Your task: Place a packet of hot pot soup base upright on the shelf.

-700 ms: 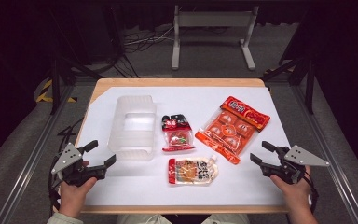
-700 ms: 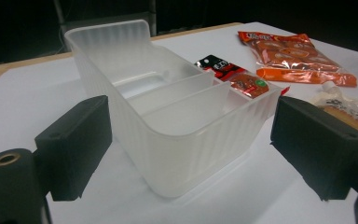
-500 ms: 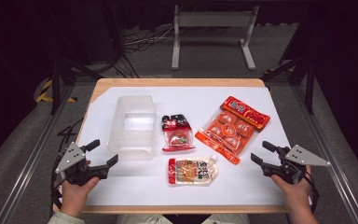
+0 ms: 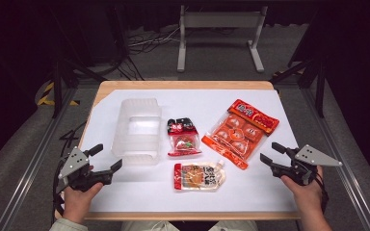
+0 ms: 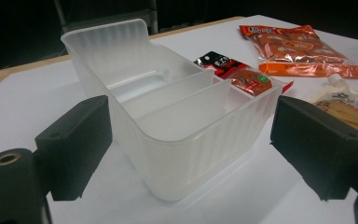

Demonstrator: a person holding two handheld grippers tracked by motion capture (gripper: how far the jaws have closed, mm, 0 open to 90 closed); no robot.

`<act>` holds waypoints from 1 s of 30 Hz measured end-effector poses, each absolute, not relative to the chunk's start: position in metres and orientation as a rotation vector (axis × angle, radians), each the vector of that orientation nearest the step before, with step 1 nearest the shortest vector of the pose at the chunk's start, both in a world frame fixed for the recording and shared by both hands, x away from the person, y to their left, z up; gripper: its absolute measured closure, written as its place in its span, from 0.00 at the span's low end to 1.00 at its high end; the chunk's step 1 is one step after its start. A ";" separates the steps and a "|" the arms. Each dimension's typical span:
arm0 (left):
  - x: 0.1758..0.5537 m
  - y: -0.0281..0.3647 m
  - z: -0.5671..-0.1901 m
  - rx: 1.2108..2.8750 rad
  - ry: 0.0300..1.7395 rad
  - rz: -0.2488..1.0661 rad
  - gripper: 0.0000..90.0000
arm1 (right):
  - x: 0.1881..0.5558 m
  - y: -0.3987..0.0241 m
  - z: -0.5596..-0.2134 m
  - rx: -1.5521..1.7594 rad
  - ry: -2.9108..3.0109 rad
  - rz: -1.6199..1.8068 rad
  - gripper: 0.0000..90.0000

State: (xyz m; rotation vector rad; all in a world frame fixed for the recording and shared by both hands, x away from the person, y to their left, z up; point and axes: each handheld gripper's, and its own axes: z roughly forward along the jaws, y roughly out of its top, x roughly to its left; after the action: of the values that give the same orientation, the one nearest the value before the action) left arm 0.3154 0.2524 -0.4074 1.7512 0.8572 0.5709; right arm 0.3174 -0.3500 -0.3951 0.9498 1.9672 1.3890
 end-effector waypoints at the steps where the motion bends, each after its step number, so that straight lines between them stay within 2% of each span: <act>1: 0.315 0.253 -0.408 1.754 0.856 0.574 0.15 | 0.320 -0.351 -0.392 0.956 1.976 1.390 0.43; 11: 0.315 0.250 -0.409 1.758 0.847 0.558 0.15 | 0.344 -0.351 -0.382 1.018 1.988 1.407 0.36; 30: 0.315 0.251 -0.411 1.736 0.868 0.554 0.15 | 0.384 -0.366 -0.371 1.098 1.965 1.400 0.35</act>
State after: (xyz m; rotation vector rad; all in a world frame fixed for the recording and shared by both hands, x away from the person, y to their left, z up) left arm 0.3148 0.2514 -0.4114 1.7361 0.8681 0.5539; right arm 0.3843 -0.3655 -0.3707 1.0985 1.9651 1.4001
